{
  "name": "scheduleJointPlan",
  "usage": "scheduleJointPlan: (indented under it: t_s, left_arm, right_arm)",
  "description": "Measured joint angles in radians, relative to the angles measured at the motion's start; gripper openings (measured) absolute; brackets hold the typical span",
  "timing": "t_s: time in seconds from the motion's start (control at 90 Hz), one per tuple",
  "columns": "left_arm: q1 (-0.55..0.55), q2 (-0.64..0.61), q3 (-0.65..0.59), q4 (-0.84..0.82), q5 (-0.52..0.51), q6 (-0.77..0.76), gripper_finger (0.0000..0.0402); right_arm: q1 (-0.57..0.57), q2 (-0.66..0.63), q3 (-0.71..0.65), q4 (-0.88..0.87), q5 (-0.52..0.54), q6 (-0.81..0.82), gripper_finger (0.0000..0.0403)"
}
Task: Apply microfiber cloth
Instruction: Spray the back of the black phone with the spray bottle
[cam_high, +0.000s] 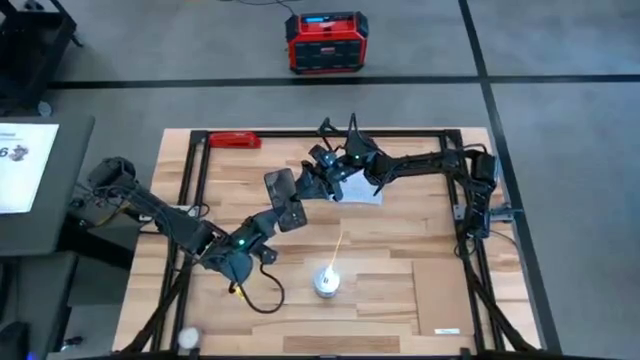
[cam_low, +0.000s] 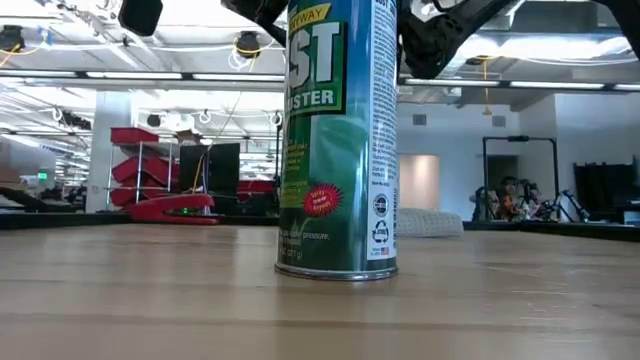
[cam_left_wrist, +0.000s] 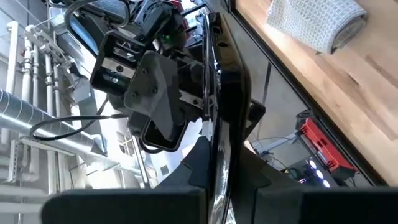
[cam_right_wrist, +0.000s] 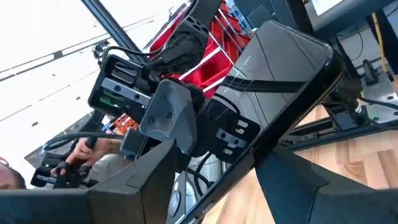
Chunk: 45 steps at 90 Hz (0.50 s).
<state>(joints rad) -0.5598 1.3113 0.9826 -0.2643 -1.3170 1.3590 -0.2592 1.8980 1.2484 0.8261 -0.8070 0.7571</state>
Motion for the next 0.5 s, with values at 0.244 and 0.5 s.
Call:
scheduleJointPlan:
  t_s: [0.244, 0.5]
  left_arm:
    - [0.000, 0.000, -0.001, -0.023, -0.005, 0.030, 0.0006]
    - [-0.001, 0.002, -0.001, -0.014, -0.003, 0.033, 0.0006]
  right_arm:
    - [0.003, 0.001, 0.000, -0.026, 0.037, -0.057, 0.0039]
    - [0.009, 0.001, 0.000, -0.024, 0.035, -0.093, 0.0033]
